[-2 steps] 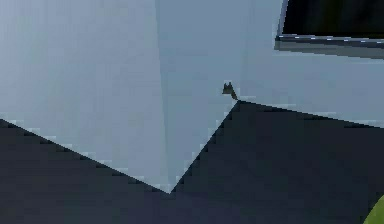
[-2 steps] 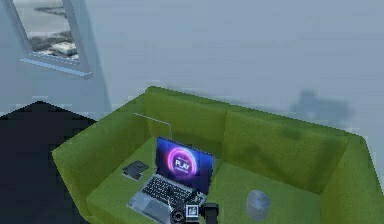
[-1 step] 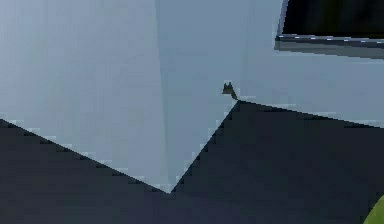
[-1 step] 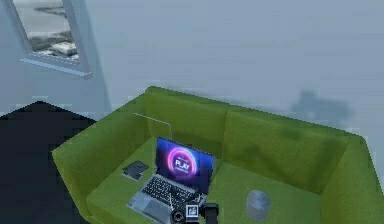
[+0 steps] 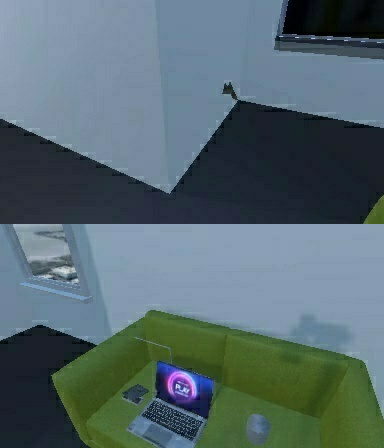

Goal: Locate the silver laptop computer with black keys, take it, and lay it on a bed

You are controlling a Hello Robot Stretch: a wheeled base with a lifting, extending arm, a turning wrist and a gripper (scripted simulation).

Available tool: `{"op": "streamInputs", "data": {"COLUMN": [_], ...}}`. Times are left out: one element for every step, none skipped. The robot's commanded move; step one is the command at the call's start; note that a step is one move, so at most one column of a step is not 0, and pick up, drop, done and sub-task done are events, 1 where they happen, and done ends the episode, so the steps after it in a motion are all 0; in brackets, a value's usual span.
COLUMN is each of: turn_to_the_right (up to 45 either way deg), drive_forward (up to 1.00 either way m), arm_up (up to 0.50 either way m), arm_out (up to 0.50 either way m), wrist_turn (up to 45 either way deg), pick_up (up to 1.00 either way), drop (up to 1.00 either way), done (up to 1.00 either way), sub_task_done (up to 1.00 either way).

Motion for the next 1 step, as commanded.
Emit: {"op": "streamInputs", "data": {"turn_to_the_right": [0.0], "drive_forward": [0.00], "arm_up": [0.00], "arm_out": [0.00], "wrist_turn": [0.0], "pick_up": [1.00], "drop": [0.00], "done": [0.00], "sub_task_done": [0.00]}}
